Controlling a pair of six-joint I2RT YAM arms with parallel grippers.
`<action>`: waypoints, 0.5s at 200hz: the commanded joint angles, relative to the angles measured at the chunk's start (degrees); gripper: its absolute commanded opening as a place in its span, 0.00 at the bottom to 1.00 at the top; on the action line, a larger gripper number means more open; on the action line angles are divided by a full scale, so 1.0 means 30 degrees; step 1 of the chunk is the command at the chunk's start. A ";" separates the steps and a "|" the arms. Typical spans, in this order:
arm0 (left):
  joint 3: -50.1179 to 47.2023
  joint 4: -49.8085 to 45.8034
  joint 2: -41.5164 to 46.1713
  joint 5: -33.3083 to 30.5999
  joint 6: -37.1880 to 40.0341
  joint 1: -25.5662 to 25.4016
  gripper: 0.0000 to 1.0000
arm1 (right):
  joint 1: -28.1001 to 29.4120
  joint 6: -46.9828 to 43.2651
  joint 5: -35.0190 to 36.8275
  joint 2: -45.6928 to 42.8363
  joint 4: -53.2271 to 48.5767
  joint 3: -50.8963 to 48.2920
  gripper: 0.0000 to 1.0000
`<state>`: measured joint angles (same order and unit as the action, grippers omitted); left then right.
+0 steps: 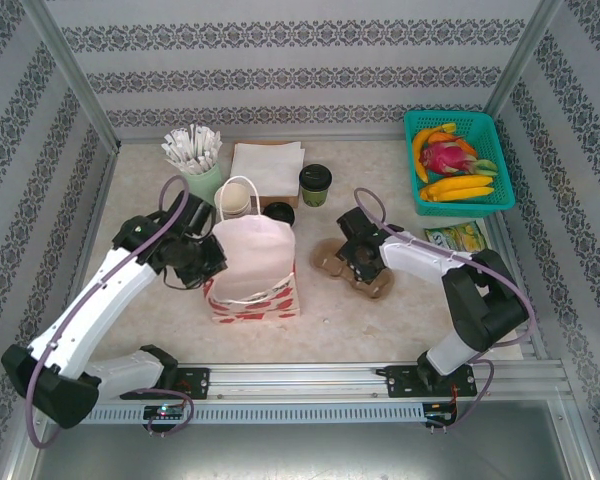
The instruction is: Pack the takeout coffee
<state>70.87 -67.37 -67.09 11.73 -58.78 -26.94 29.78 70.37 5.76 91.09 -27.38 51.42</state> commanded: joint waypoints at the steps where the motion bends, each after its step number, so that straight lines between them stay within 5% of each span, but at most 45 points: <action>1: 0.1073 -0.0617 -0.0674 -0.1160 0.0224 -0.0366 0.12 | -0.0390 -0.4337 0.0290 -0.0513 -0.0186 -0.0270 0.69; 13: 0.1245 -0.1105 -0.0396 -0.1829 0.0622 -0.0374 0.25 | -0.0354 -0.5064 0.0391 -0.0674 -0.0434 -0.0137 0.73; 29: 0.1445 -0.1589 0.0431 -0.2800 0.1849 -0.0308 0.57 | -0.0290 -0.5644 0.0382 -0.0913 -0.0629 -0.0103 0.78; 55: 0.2315 -0.1703 0.1868 -0.4142 0.6243 -0.0264 0.93 | -0.0104 -0.6637 0.0694 -0.1256 -0.1025 0.0047 0.83; 65: 0.2786 -0.1428 0.2166 -0.4407 0.8310 -0.0264 1.00 | -0.0003 -0.6776 0.0977 -0.1331 -0.1293 0.0214 0.85; 100: 0.4305 0.1357 0.0906 -0.1805 1.5737 -0.0248 1.00 | 0.0380 -0.7134 0.1778 -0.1144 -0.1942 0.0909 0.95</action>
<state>80.64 -69.14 -60.88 3.03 -32.58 -27.38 29.89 51.72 7.73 88.01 -30.11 51.62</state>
